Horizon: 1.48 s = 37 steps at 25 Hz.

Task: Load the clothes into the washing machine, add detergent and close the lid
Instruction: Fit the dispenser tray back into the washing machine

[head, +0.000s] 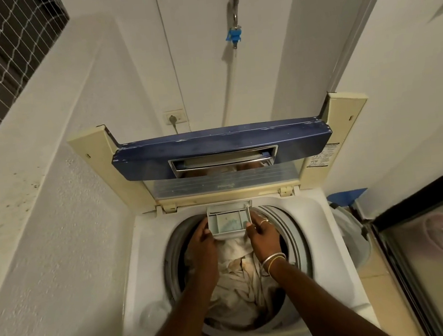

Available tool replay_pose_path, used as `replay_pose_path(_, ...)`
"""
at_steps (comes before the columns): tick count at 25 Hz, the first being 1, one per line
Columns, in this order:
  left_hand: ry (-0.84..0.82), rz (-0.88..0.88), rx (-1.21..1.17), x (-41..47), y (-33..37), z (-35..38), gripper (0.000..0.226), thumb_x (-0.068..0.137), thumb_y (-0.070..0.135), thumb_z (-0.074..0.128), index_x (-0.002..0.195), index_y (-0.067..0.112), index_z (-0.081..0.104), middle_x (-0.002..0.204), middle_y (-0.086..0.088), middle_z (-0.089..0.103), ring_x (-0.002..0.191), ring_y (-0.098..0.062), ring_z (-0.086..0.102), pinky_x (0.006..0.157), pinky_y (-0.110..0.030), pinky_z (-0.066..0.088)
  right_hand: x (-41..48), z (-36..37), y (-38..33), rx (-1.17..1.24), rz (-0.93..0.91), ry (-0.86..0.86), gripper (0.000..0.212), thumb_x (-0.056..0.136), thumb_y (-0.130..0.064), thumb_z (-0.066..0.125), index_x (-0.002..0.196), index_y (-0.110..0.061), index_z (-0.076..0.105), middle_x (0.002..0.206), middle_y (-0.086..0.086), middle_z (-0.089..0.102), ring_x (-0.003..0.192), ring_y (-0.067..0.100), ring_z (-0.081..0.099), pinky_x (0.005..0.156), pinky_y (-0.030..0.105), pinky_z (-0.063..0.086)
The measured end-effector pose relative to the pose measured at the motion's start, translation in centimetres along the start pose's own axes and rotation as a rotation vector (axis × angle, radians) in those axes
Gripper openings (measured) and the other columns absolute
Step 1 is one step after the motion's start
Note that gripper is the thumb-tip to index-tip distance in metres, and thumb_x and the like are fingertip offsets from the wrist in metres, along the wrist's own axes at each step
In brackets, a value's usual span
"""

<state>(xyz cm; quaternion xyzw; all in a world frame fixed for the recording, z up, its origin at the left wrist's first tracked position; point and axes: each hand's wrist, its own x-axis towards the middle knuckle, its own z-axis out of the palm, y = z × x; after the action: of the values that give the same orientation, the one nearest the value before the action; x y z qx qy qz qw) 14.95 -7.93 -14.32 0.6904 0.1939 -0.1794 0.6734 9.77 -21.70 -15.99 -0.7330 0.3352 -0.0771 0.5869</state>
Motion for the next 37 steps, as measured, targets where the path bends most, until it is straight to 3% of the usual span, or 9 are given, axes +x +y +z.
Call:
replay_pose_path(5,-0.032,0.016,-0.059,0.2,0.4,-0.3,0.033,0.102,0.007,0.049,0.132,0.017,0.061,0.114,-0.001,0.067,0.100,-0.012,0.065,0.078,-0.028,0.056,0.8,-0.1,0.4,-0.012,-0.013,0.016,0.049,0.087,-0.045,0.057,0.133,-0.030,0.061,0.128,-0.009,0.066,0.123,0.009,0.058,0.111,0.043,0.043)
replay_pose_path(8,-0.031,0.022,-0.055,0.2,0.6,-0.2,0.035,0.102,0.006,0.048,0.134,0.016,0.060,0.120,-0.004,0.067,0.101,-0.012,0.066,0.076,-0.027,0.057,1.1,-0.5,-0.5,0.028,0.042,-0.004,0.043,0.091,-0.037,0.060,0.133,-0.029,0.061,0.125,-0.007,0.068,0.118,0.010,0.061,0.108,0.042,0.047)
replay_pose_path(12,-0.036,0.011,-0.038,0.3,0.8,-0.2,0.036,0.102,0.007,0.048,0.133,0.019,0.061,0.125,-0.005,0.066,0.101,-0.016,0.066,0.081,-0.032,0.058,1.2,-0.6,-0.2,0.025,0.036,-0.021,0.045,0.087,-0.045,0.058,0.131,-0.032,0.063,0.119,-0.004,0.071,0.112,0.015,0.065,0.104,0.044,0.050)
replay_pose_path(17,-0.004,-0.026,-0.027,0.8,1.2,-0.1,0.035,0.103,0.006,0.048,0.134,0.014,0.059,0.118,-0.002,0.062,0.091,-0.011,0.062,0.069,-0.023,0.054,1.1,-0.7,-0.6,-0.005,0.054,-0.017,0.045,0.089,-0.042,0.058,0.132,-0.030,0.062,0.124,-0.008,0.068,0.117,0.014,0.062,0.108,0.041,0.046)
replay_pose_path(23,0.010,-0.058,0.056,1.9,1.6,0.3,0.032,0.102,0.007,0.049,0.130,0.016,0.063,0.123,-0.006,0.063,0.104,-0.028,0.061,0.092,-0.044,0.056,1.3,-0.9,-1.1,0.044,0.076,-0.010,0.050,0.084,-0.044,0.059,0.129,-0.023,0.064,0.121,-0.001,0.070,0.111,0.023,0.066,0.103,0.047,0.050)
replay_pose_path(26,0.006,-0.078,0.092,2.2,1.8,0.2,0.031,0.101,0.009,0.051,0.129,0.014,0.064,0.126,-0.011,0.064,0.103,-0.030,0.062,0.093,-0.052,0.056,1.1,-0.9,-1.2,0.034,0.085,-0.006,0.054,0.081,-0.049,0.058,0.129,-0.025,0.065,0.120,-0.001,0.071,0.110,0.023,0.066,0.102,0.047,0.050)
replay_pose_path(29,-0.039,-0.008,0.151,1.7,2.0,-0.1,0.035,0.103,0.012,0.048,0.137,0.015,0.058,0.124,-0.002,0.058,0.104,-0.024,0.059,0.097,-0.049,0.054,1.2,-0.9,-1.6,0.037,0.070,0.008,0.045,0.085,-0.038,0.058,0.126,-0.022,0.068,0.113,0.009,0.073,0.106,0.027,0.067,0.100,0.047,0.051)
replay_pose_path(32,-0.065,0.004,0.164,1.8,2.0,-0.2,0.037,0.104,0.012,0.048,0.140,0.014,0.055,0.132,-0.004,0.057,0.106,-0.021,0.056,0.099,-0.046,0.053,0.7,-0.9,-2.0,0.048,0.074,0.019,0.040,0.086,-0.034,0.058,0.123,-0.022,0.069,0.106,0.009,0.074,0.100,0.030,0.068,0.095,0.046,0.054)
replay_pose_path(37,-0.114,0.060,0.262,2.2,2.7,-0.3,0.040,0.105,0.016,0.046,0.144,0.017,0.051,0.145,-0.003,0.050,0.109,-0.014,0.051,0.084,-0.025,0.052,1.2,-1.1,-1.5,0.060,0.065,0.021,0.054,0.076,-0.052,0.056,0.118,-0.021,0.072,0.106,0.003,0.074,0.100,0.022,0.068,0.097,0.053,0.053)
